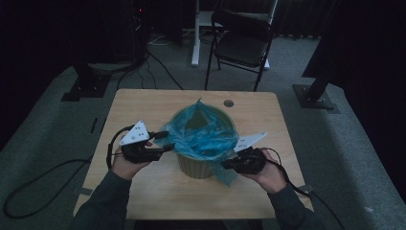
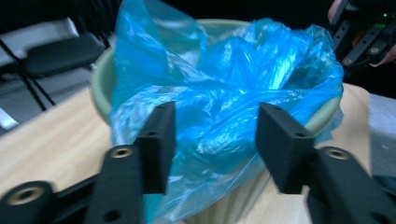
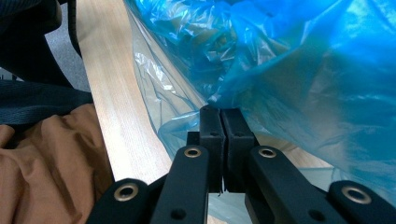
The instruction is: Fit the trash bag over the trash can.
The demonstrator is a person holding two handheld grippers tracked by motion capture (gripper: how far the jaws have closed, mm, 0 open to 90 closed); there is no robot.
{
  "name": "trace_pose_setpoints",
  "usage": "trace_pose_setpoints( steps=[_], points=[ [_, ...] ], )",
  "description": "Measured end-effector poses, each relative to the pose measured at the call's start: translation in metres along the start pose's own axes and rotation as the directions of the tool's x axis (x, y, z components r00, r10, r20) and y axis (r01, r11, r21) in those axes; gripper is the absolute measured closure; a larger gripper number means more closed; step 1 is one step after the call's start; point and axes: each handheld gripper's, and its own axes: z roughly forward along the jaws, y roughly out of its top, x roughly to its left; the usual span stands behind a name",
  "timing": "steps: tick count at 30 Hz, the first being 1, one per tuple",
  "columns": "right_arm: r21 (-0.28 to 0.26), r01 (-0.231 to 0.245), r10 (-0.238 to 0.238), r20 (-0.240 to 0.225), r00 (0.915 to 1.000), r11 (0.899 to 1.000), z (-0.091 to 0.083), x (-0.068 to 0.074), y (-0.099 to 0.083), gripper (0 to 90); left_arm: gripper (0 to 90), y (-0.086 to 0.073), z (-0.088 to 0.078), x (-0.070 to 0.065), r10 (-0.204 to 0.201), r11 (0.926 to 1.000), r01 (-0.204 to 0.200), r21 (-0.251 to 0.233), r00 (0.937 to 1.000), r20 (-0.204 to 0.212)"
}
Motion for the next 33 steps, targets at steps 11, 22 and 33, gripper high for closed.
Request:
trace_pose_setpoints(
  steps=[11,22,33],
  points=[
    [0.001,0.006,-0.006,-0.005,1.0000,1.000,0.001,0.001,0.000,88.8,38.4,0.011,0.011,-0.002,0.040,0.9988,-0.041,-0.027,0.9986,-0.036],
    [-0.001,0.006,-0.006,-0.006,1.0000,1.000,0.000,0.001,-0.001,88.8,50.2,0.004,0.020,-0.004,0.035,0.9992,-0.035,0.021,0.9989,-0.029],
    [-0.010,0.005,-0.005,-0.011,0.9999,1.000,-0.002,0.001,-0.001,88.7,83.6,0.001,0.010,-0.012,0.035,0.9989,-0.036,-0.029,0.9993,-0.015]
  ],
)
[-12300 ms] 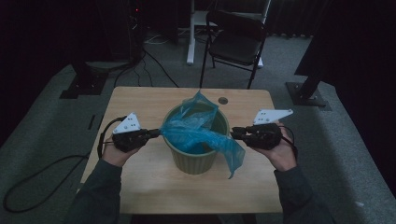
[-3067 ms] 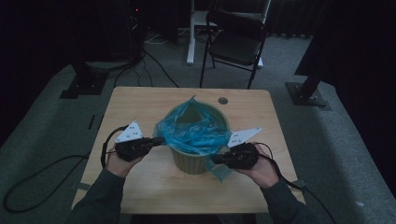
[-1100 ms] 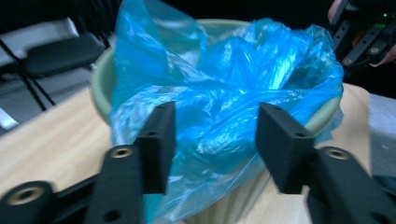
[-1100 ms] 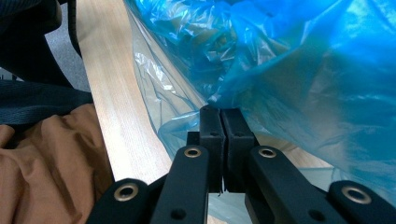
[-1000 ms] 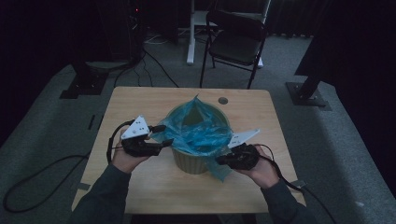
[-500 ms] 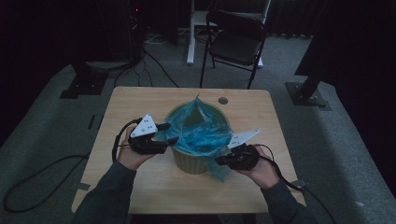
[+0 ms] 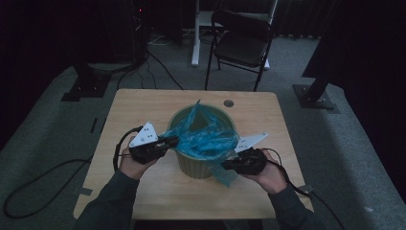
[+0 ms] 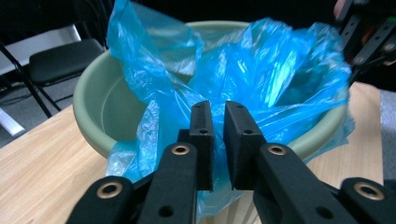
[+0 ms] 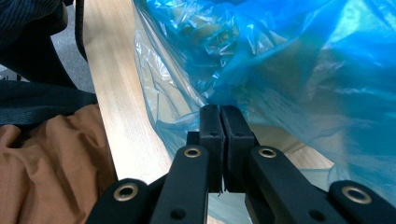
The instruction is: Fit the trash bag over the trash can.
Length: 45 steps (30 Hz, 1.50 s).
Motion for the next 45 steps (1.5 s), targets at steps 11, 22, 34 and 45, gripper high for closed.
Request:
trace_pose_setpoints(
  steps=[11,22,34,45],
  points=[
    [-0.013,0.010,-0.010,-0.012,0.9999,1.000,-0.004,0.004,0.000,88.8,88.6,-0.021,-0.023,-0.003,-0.081,0.9944,0.081,-0.067,0.9967,0.008],
    [-0.029,0.016,-0.016,-0.009,0.9998,0.999,-0.005,0.005,0.002,90.0,88.8,-0.046,-0.014,0.005,-0.163,0.9863,0.164,-0.019,0.9862,0.028],
    [-0.048,0.003,-0.003,0.005,1.0000,0.999,-0.013,0.001,-0.001,85.3,83.8,-0.053,-0.003,0.020,-0.229,0.9733,0.229,-0.007,0.9734,0.002],
    [-0.092,0.015,-0.014,0.010,0.9999,0.996,-0.035,0.003,-0.003,74.2,81.1,-0.052,-0.004,0.020,-0.221,0.9753,0.221,-0.005,0.9753,-0.006]
  ],
)
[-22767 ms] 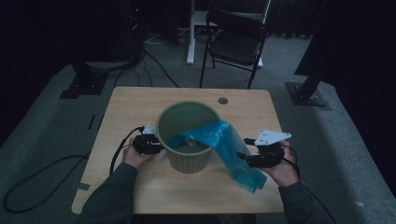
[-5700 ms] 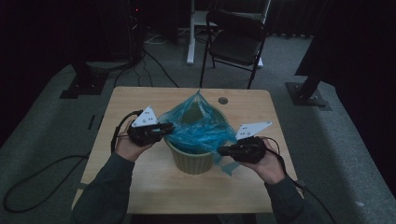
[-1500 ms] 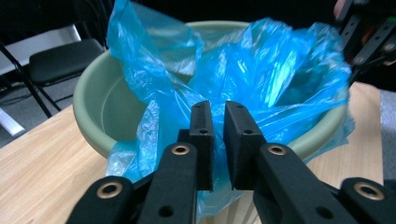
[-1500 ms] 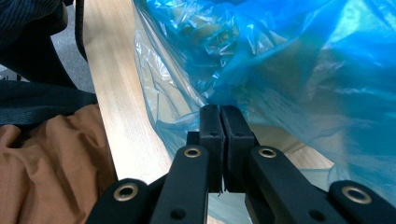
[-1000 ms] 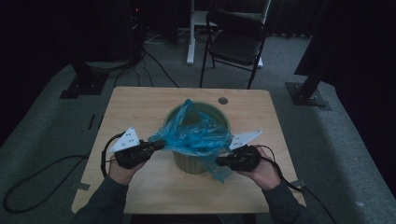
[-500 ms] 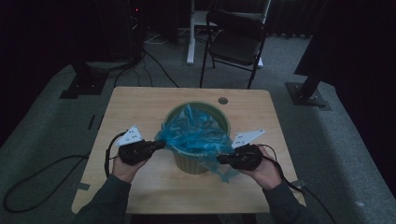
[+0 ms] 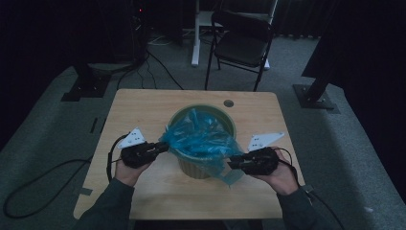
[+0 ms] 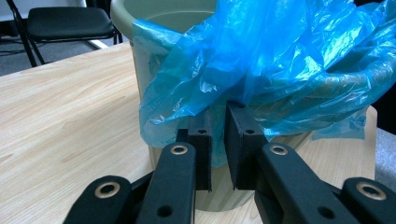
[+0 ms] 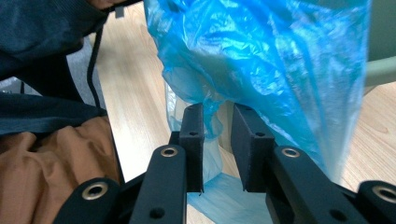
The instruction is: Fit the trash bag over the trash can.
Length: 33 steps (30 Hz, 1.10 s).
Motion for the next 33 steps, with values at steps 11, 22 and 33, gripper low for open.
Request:
trace_pose_setpoints(
  steps=[11,22,33],
  points=[
    [-0.121,-0.028,0.034,0.045,0.9984,0.992,-0.029,-0.005,-0.001,64.7,73.5,0.000,-0.008,-0.002,0.007,0.9998,-0.007,-0.017,1.0000,0.007],
    [-0.134,-0.083,0.097,0.100,0.9902,0.987,-0.025,-0.018,-0.001,62.5,62.9,0.004,-0.026,-0.001,0.007,0.9977,-0.006,-0.067,0.9997,0.021],
    [-0.095,-0.105,0.114,0.093,0.9892,0.990,-0.010,-0.023,0.001,56.9,46.8,0.014,-0.027,-0.003,0.019,0.9955,-0.016,-0.093,0.9994,0.030]
  ],
)
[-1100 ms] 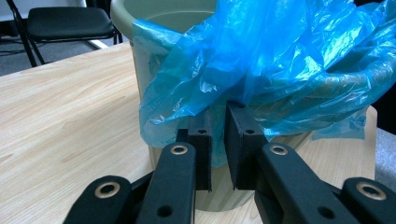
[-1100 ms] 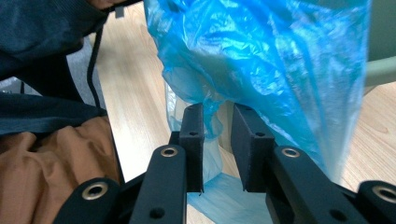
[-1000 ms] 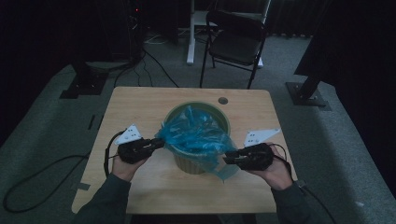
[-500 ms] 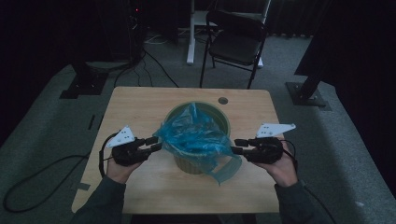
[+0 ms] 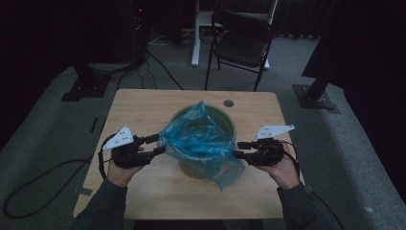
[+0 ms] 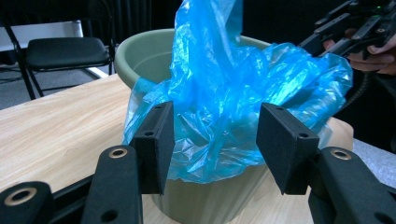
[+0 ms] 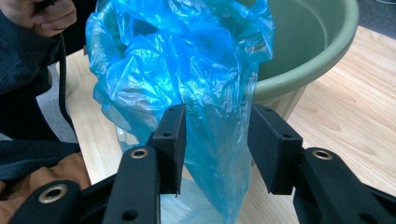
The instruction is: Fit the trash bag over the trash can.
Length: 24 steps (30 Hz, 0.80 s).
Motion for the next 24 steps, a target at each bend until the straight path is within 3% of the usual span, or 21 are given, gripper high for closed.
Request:
trace_pose_setpoints(
  steps=[3,6,11,15,24],
  points=[
    [0.009,0.000,-0.001,0.015,0.9999,1.000,0.002,0.000,0.000,58.7,48.1,0.000,0.005,0.003,-0.019,0.9998,0.019,0.006,0.9998,-0.006],
    [0.014,-0.003,0.003,0.017,0.9999,1.000,0.005,-0.002,0.001,61.4,55.2,-0.001,0.010,0.006,-0.035,0.9990,0.036,0.028,0.9992,-0.020],
    [0.027,0.008,-0.008,0.003,1.0000,1.000,0.008,-0.004,0.002,76.0,72.1,-0.006,0.012,0.010,-0.062,0.9973,0.062,0.038,0.9981,-0.002],
    [0.027,0.004,-0.004,0.005,1.0000,1.000,0.007,-0.008,0.002,89.1,85.7,-0.008,0.016,0.012,-0.064,0.9962,0.064,0.059,0.9979,-0.012],
    [0.031,-0.031,0.029,0.069,0.9972,0.999,0.009,-0.024,0.002,90.0,89.9,-0.015,0.022,0.024,-0.092,0.9916,0.097,0.085,0.9937,-0.064]
  ],
)
